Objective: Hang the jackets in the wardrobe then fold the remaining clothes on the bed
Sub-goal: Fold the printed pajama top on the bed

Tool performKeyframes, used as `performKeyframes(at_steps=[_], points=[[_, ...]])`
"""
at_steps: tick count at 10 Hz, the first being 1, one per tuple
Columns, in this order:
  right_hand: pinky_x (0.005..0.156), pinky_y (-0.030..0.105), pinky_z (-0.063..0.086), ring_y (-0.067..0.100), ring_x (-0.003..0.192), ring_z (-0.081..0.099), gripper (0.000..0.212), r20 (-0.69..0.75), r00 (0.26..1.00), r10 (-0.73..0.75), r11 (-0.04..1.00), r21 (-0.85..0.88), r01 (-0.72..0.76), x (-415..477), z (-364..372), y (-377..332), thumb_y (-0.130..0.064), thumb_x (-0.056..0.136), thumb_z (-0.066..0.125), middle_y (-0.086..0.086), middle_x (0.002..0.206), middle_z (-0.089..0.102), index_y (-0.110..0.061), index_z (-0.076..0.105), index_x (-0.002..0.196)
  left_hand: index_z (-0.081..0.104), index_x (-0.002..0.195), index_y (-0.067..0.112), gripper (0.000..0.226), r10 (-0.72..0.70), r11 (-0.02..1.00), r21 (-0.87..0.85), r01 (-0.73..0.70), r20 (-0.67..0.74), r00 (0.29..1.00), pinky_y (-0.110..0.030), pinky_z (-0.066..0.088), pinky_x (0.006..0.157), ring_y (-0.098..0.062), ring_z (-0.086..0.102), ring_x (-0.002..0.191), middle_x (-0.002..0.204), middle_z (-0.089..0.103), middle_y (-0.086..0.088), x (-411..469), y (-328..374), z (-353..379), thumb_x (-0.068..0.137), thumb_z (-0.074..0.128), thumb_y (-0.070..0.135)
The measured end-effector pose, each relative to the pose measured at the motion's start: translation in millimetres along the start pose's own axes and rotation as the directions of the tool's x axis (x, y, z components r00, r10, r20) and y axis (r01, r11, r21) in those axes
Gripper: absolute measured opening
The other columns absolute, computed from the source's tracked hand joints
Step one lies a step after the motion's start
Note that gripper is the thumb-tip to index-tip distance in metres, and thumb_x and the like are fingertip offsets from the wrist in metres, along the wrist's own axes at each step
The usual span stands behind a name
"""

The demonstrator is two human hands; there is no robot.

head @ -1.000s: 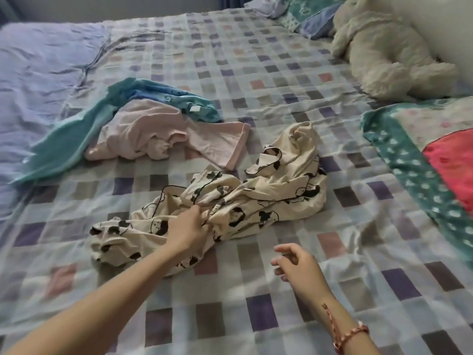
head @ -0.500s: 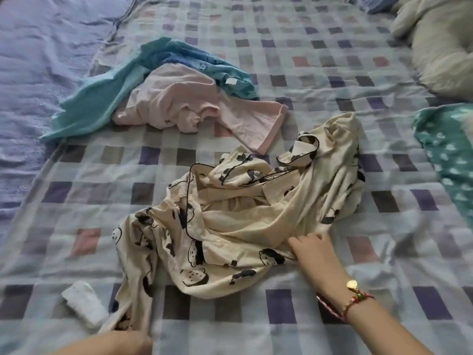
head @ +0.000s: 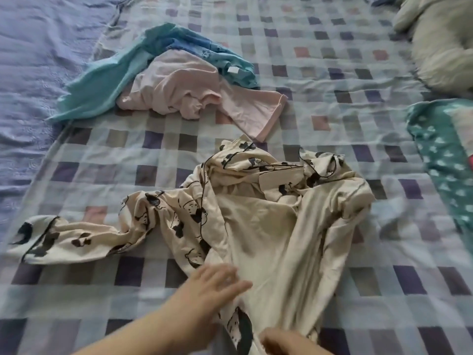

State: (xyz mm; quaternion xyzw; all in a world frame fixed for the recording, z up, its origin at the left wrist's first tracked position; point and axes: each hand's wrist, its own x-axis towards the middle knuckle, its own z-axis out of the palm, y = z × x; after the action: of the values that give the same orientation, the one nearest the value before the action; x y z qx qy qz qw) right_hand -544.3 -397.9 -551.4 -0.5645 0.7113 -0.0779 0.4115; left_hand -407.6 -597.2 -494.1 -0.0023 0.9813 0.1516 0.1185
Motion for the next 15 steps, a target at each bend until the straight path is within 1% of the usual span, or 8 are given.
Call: performKeyframes(at_steps=[2,3,5,7,9,11,12,15], points=[[0.061,0.011,0.031,0.004,0.073,0.048,0.025,-0.283,0.891,0.355,0.929,0.217,-0.301,-45,-28,-29,-0.013,0.071,0.054,-0.014,0.068,0.046,-0.032,0.041,0.081,0.041,0.07,0.03,0.022,0.11,0.991,-0.075,-0.113,-0.047,0.993,-0.023,0.035,0.081,-0.006,0.054,0.066,0.062,0.051,0.014,9,10,-33,0.062,0.06,0.038],[0.053,0.011,0.029,0.016,0.063,0.05,0.052,-0.784,0.516,0.346,0.923,0.184,-0.338,-80,-101,-52,0.016,0.049,0.066,-0.017,0.066,0.044,-0.029,0.054,0.071,0.031,0.074,0.03,0.037,0.102,0.994,-0.026,-0.106,-0.111,0.989,-0.014,0.03,0.061,-0.005,0.045,0.054,0.055,0.046,0.014,-7,15,-86,0.067,0.058,0.055],[0.069,0.037,0.048,0.028,0.079,0.059,0.048,-0.794,0.174,0.582,0.81,0.548,-0.209,-92,-158,-50,0.02,0.066,0.062,-0.001,0.079,0.063,-0.026,0.06,0.079,0.039,0.072,0.031,0.027,-0.157,0.985,0.035,0.17,-0.235,0.959,-0.013,0.018,0.034,-0.002,0.048,0.039,0.046,0.045,0.018,-29,7,-185,0.068,0.056,0.052],[0.06,0.007,0.047,0.01,0.076,0.065,0.041,-0.69,0.461,0.558,0.712,0.683,0.16,-130,-263,-92,0.015,0.075,0.065,-0.002,0.082,0.071,-0.026,0.068,0.08,0.053,0.071,0.022,0.019,-0.295,0.953,-0.048,0.3,-0.378,0.877,-0.015,0.029,0.042,-0.007,0.051,0.052,0.062,0.05,0.013,-35,-6,-281,0.079,0.066,0.01],[0.052,0.013,0.045,0.008,0.072,0.062,0.044,-0.727,0.511,0.458,0.729,0.636,0.253,-175,-362,-180,-0.009,0.066,0.082,0.0,0.089,0.064,-0.019,0.052,0.097,0.056,0.099,0.0,0.014,-0.587,0.809,-0.518,0.278,-0.744,0.319,-0.023,0.034,0.06,-0.024,0.049,0.075,0.087,0.055,-0.014,-19,20,-363,0.089,0.048,-0.005],[0.059,0.024,0.049,0.014,0.062,0.061,0.015,-0.808,0.542,0.233,0.947,0.315,0.063,-222,-428,-219,-0.014,0.074,0.078,0.005,0.075,0.066,-0.015,0.064,0.08,0.049,0.08,0.003,0.02,-0.855,0.508,-0.861,-0.033,-0.498,-0.144,-0.028,0.029,0.051,-0.02,0.042,0.072,0.073,0.049,-0.003,-15,35,-439,0.094,0.046,0.017],[0.073,0.025,0.042,0.024,0.082,0.055,0.014,-0.964,0.191,0.184,0.965,0.141,-0.22,-223,-441,-213,-0.019,0.078,0.075,0.011,0.088,0.06,-0.014,0.075,0.091,0.037,0.059,0.008,0.04,-0.882,0.468,-0.881,0.069,-0.47,-0.019,-0.025,0.026,0.049,-0.023,0.041,0.067,0.061,0.039,-0.004,-16,44,-464,0.096,0.038,0.023],[0.072,0.039,0.05,0.031,0.079,0.064,0.026,-0.794,0.088,0.602,0.791,0.607,0.068,-222,-475,-195,-0.02,0.086,0.051,0.015,0.086,0.068,0.004,0.058,0.081,0.043,0.051,0.007,0.064,-0.443,0.801,-0.143,0.582,-0.795,0.414,-0.027,0.037,0.05,-0.024,0.047,0.049,0.048,0.039,-0.005,-56,56,-534,0.087,0.037,0.061]])
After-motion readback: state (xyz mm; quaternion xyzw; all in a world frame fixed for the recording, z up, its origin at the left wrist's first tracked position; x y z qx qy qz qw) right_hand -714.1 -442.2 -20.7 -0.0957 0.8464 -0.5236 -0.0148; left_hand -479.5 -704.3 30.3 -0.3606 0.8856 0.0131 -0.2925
